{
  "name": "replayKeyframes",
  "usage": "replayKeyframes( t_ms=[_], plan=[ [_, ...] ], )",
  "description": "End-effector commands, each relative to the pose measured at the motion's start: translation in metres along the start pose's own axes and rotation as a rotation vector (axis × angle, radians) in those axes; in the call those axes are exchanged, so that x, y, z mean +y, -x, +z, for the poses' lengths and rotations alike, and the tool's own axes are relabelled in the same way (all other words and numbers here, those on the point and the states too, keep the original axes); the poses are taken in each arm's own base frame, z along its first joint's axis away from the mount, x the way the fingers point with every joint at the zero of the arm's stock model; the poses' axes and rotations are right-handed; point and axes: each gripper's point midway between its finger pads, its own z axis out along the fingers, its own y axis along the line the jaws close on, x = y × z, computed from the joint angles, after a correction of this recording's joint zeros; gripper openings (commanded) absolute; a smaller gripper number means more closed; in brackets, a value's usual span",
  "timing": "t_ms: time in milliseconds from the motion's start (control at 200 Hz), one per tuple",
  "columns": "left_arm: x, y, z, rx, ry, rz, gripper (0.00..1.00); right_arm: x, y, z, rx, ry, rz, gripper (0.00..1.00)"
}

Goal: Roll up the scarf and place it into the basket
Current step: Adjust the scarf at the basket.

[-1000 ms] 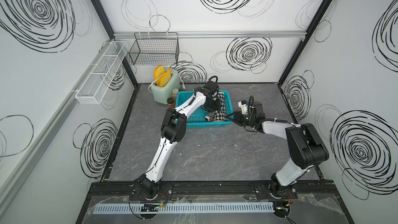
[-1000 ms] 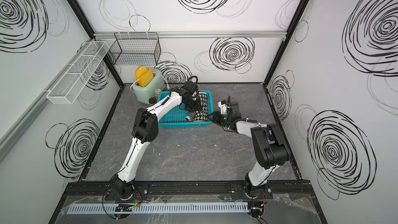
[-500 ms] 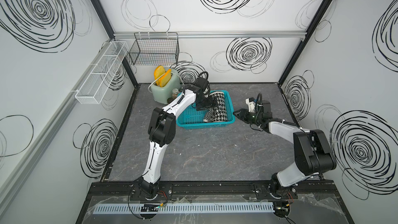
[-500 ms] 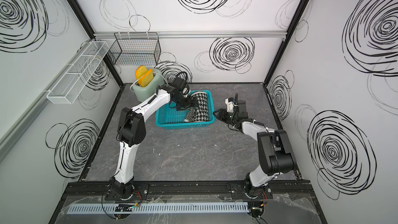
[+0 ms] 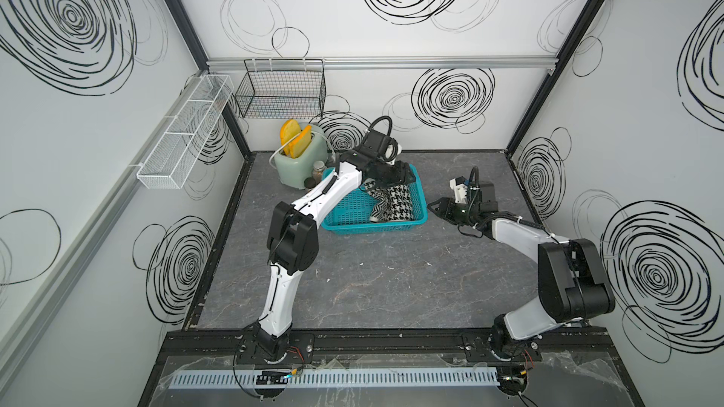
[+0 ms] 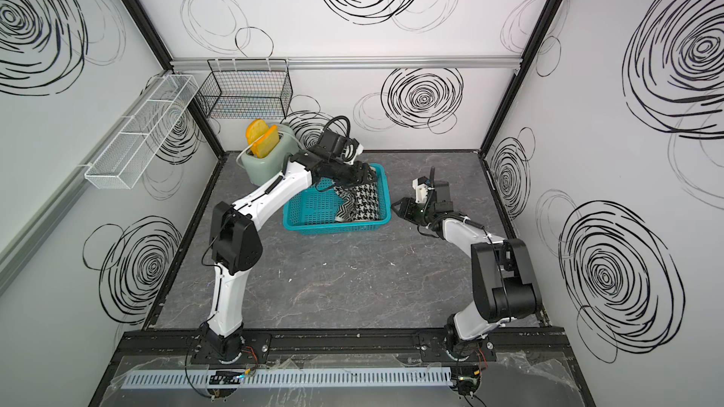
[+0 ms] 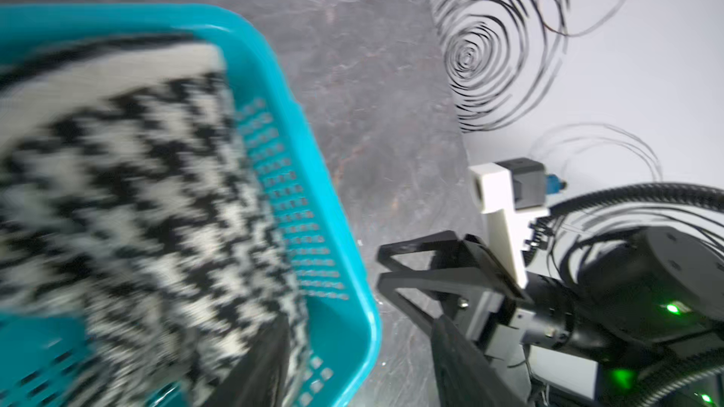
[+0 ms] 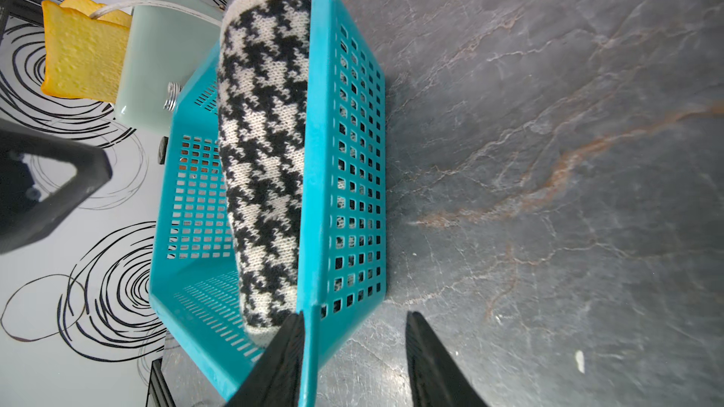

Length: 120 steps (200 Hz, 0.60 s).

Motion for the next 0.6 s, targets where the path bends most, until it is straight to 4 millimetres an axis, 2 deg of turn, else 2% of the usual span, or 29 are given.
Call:
replayKeyframes(
  t_ms=[0,65,120,270,475,595],
  plan=[
    [-0.019,-0.007,0.039,0.026,-0.124,-0.038,0.59,0.01,0.007,-0.002,-0.017,0.032,-0.009,0.45],
    [-0.007,-0.015,0.049,0.049,-0.087,-0.043,0.56,0.01,0.007,-0.001,-0.018,0.033,-0.004,0.45],
    [0.01,-0.023,0.051,0.066,-0.036,-0.05,0.54,0.009,0.006,0.0,-0.017,0.032,0.002,0.45],
    [0.063,-0.036,0.043,0.061,0.032,-0.119,0.5,0.013,0.0,0.003,-0.009,0.057,-0.004,0.45],
    [0.112,-0.031,0.024,0.031,0.057,-0.182,0.49,0.006,-0.011,0.015,0.029,0.045,0.009,0.45],
    [0.137,-0.03,0.024,0.015,0.005,-0.27,0.47,0.002,-0.017,0.022,0.054,0.027,0.014,0.44]
  ],
)
